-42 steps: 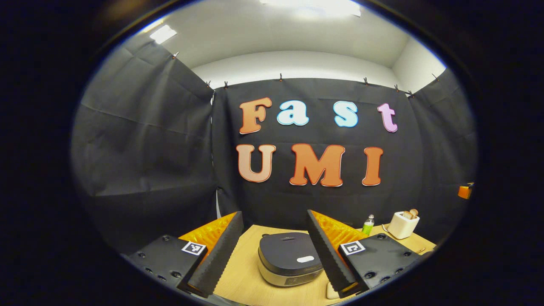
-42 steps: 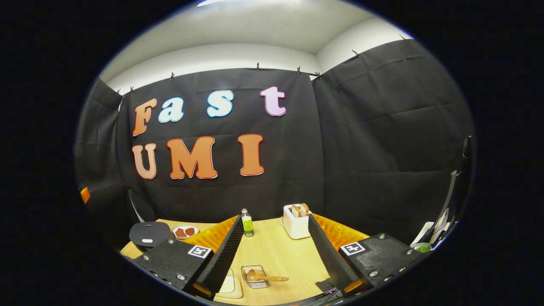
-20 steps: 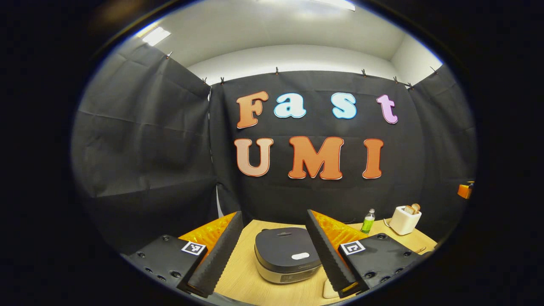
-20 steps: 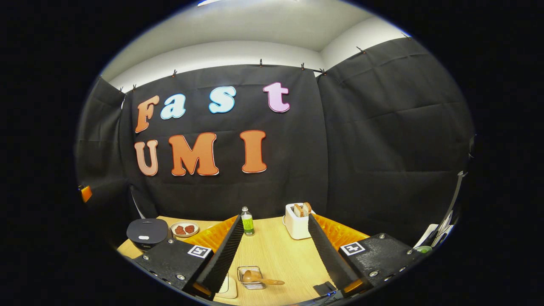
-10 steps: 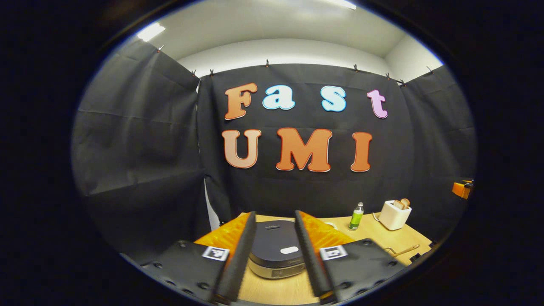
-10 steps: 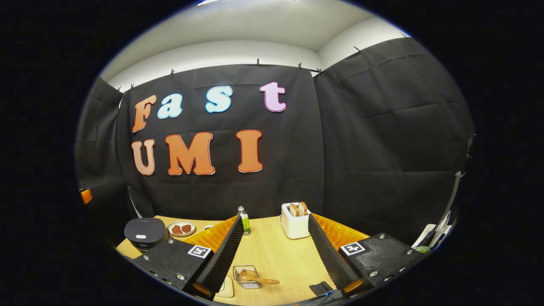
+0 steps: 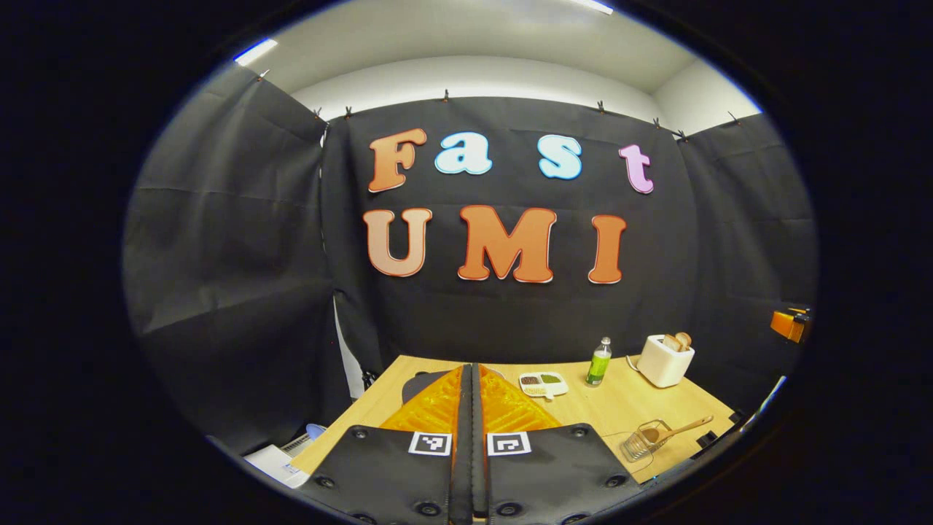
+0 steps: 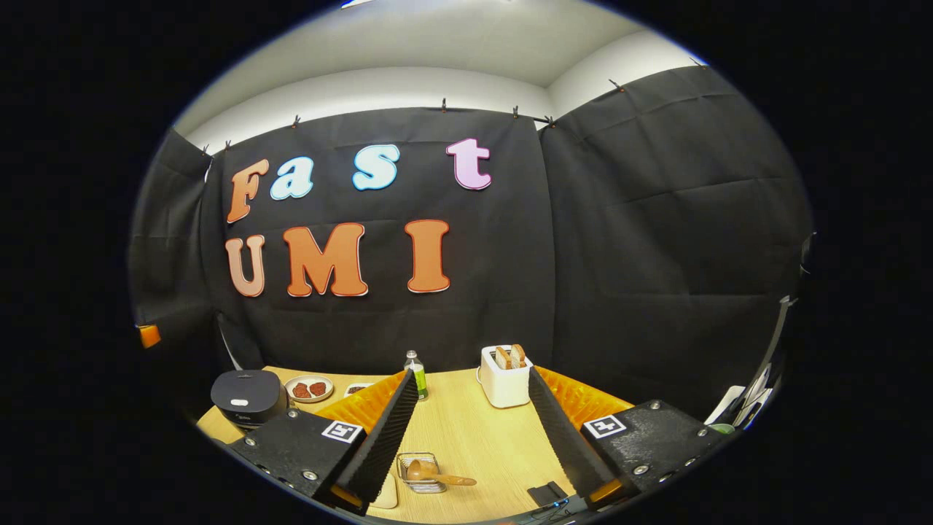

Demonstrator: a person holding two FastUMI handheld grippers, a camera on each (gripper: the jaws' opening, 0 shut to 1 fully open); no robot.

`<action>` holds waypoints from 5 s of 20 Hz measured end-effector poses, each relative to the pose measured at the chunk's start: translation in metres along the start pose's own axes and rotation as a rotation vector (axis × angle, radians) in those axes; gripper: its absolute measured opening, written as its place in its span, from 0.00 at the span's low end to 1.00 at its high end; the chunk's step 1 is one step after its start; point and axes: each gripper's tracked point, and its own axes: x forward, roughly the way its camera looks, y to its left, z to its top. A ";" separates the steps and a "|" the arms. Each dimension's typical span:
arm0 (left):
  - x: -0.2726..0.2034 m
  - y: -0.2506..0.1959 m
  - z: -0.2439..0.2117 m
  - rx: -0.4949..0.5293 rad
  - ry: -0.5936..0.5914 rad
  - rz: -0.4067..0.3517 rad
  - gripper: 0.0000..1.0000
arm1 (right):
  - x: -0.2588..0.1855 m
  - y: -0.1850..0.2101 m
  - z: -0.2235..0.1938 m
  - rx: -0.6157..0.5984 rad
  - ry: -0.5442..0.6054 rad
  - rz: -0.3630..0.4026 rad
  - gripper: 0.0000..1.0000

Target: Close the left gripper, press the button to open the rice cooker; take a wooden spoon from the chopstick holder with the right hand, scoop a spoonful of rice and pour it into the rice cooker, then put the wooden spoon back into the chopstick holder.

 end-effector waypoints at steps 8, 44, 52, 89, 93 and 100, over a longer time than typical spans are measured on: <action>0.069 -0.020 -0.051 -0.041 0.175 -0.092 0.02 | -0.002 -0.007 -0.008 0.011 0.022 -0.016 0.94; 0.144 -0.029 -0.134 0.069 0.325 -0.036 0.04 | -0.016 -0.035 -0.031 0.029 0.081 -0.073 0.95; 0.094 -0.010 0.009 0.058 0.067 -0.006 0.04 | -0.010 -0.036 -0.044 0.077 0.090 -0.056 0.95; -0.043 0.113 0.060 0.030 -0.080 0.426 0.97 | 0.053 0.050 -0.242 0.336 0.484 0.137 0.55; -0.040 0.110 0.058 0.024 -0.077 0.432 0.97 | 0.060 0.077 -0.229 0.389 0.495 0.228 0.32; -0.051 0.115 0.061 0.036 -0.093 0.473 0.97 | 0.071 0.091 -0.221 0.299 0.504 0.292 0.15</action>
